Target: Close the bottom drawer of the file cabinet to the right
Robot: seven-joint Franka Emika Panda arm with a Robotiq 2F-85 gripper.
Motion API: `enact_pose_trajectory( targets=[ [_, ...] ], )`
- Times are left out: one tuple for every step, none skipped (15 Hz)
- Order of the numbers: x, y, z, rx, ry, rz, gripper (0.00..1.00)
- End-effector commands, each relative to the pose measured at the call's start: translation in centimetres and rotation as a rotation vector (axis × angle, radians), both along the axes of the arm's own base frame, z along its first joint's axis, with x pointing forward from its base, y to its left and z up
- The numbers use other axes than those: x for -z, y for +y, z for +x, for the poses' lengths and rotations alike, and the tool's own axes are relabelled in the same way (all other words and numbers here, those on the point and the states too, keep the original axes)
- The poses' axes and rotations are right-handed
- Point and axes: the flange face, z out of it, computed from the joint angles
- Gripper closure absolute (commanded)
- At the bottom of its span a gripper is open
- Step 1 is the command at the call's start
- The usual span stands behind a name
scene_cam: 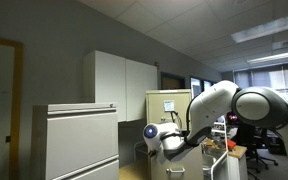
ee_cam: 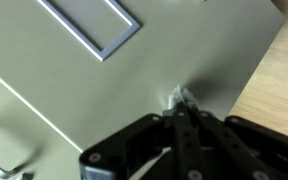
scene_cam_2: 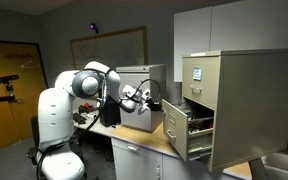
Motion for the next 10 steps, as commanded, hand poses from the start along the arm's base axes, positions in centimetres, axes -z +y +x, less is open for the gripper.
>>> enact_pose_trajectory(
  targets=[
    [-1.8, -5.2, 5.3, 0.06, -0.056, -0.073, 1.0],
    [-2.2, -6.1, 6.2, 0.071, -0.07, -0.081, 1.0],
    [-2.4, -7.0, 7.0, 0.082, -0.082, -0.086, 1.0],
    [-2.8, -7.9, 7.8, 0.096, -0.092, -0.093, 1.0],
    [-3.2, -8.7, 8.5, 0.112, -0.101, -0.097, 1.0],
    [-3.5, -9.6, 9.2, 0.13, -0.112, -0.1, 1.0],
    [-3.9, -10.5, 9.7, 0.146, -0.119, -0.106, 1.0],
    [-4.3, -11.4, 10.2, 0.163, -0.125, -0.122, 1.0],
    [-4.6, -12.1, 10.7, 0.181, -0.13, -0.129, 1.0],
    [-5.0, -12.9, 11.1, 0.207, -0.141, -0.13, 1.0]
  ],
)
